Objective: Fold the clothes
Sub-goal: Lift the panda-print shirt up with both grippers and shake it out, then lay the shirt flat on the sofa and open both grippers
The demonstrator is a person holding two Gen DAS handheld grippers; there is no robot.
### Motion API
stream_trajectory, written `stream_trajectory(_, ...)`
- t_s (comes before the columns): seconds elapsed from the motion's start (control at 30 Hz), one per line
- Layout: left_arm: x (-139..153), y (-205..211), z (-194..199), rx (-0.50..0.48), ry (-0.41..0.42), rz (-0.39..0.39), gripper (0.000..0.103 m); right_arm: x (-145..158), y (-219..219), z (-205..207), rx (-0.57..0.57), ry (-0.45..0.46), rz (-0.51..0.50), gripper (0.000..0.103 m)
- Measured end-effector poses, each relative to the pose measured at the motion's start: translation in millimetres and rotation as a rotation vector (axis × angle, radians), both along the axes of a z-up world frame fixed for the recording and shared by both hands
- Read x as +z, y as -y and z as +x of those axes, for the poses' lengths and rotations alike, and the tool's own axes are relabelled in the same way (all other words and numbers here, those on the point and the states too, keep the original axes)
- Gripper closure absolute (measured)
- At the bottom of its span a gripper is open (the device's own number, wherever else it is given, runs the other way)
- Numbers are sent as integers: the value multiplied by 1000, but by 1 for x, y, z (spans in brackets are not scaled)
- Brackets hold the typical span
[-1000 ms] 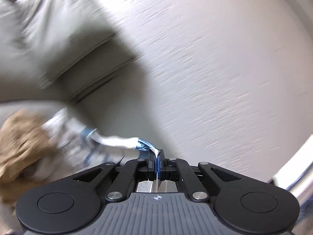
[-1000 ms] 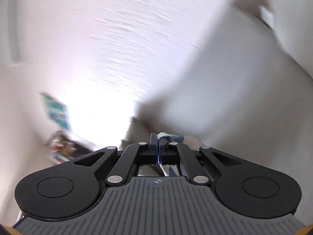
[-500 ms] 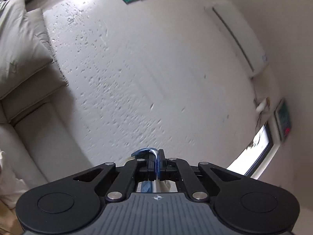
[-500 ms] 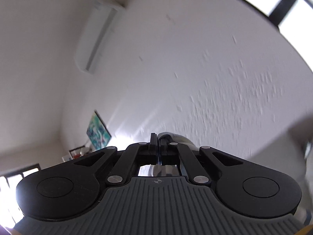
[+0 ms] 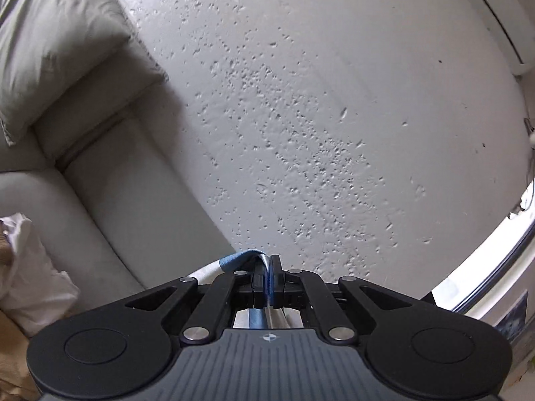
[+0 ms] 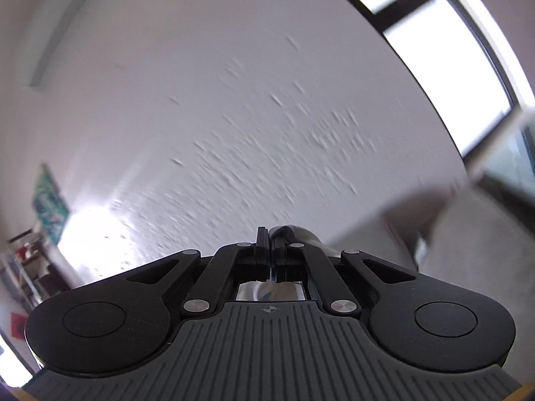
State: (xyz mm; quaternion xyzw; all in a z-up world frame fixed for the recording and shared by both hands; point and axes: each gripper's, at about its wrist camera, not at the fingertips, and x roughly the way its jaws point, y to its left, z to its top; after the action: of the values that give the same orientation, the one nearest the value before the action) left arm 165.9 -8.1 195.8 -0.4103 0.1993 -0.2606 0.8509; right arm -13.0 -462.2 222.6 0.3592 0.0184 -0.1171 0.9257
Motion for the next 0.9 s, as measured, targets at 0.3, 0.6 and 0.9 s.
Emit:
stream_trajectory(0.3,90,-26,-37,-21,360,-57,103,137,-41,-77,-114,364,-428,103)
stream_trajectory(0.6,-148,6,4,-210,-159,260,103,-40,30,-35,23,-179,-66,102)
stream_trajectory(0.9,-327,11,-5,-178,-474,504,103,-320,58,-79,-9,-550,360,103)
